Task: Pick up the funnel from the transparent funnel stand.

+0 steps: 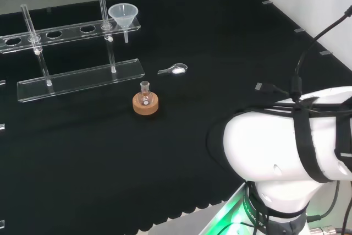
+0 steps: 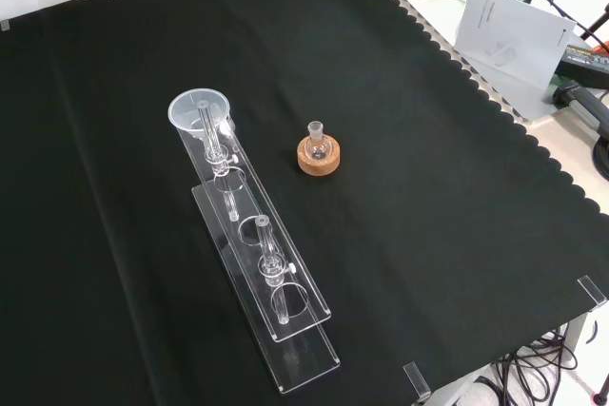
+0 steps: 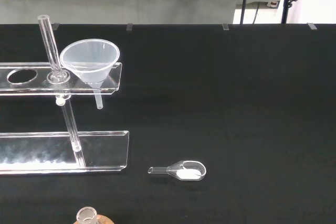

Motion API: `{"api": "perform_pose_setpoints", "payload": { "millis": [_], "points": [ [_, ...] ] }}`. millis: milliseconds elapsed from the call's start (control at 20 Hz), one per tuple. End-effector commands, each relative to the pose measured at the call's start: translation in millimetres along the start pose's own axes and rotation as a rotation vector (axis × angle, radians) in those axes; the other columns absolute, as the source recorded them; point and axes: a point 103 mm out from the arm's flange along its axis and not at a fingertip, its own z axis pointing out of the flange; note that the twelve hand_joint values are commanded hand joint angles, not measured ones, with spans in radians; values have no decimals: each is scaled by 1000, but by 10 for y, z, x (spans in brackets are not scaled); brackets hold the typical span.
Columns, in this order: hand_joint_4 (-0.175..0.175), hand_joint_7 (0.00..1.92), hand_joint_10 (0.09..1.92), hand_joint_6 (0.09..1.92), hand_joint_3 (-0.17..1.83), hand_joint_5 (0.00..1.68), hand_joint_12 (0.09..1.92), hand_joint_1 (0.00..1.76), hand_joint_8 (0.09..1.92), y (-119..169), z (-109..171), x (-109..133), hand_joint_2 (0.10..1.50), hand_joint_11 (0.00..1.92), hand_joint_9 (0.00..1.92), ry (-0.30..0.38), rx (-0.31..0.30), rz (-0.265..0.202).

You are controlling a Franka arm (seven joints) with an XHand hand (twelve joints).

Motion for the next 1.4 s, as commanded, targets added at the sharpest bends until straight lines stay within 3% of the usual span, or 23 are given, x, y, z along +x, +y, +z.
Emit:
{"api": "perform_pose_setpoints", "payload": {
  "millis": [50, 250, 900, 1150, 1400],
  "points": [
    [36, 0, 616, 169, 591, 89, 1308, 0, 434, 4, -2, 2, 1084, 61, 132, -10, -11, 0],
    [37, 0, 613, 87, 456, 133, 1362, 0, 409, 28, 15, 11, 1153, 30, 125, -13, -6, 3],
    [37, 1, 615, 87, 436, 144, 1367, 0, 416, 270, 135, 49, 1164, 31, 132, -41, 15, 56],
    [37, 5, 617, 87, 430, 150, 1369, 0, 423, 560, 301, 3, 1166, 34, 141, -40, 47, 52],
    [38, 8, 618, 87, 424, 153, 1370, 0, 427, 1010, 487, -24, 1165, 35, 144, -15, 72, 9]
  ]
}}
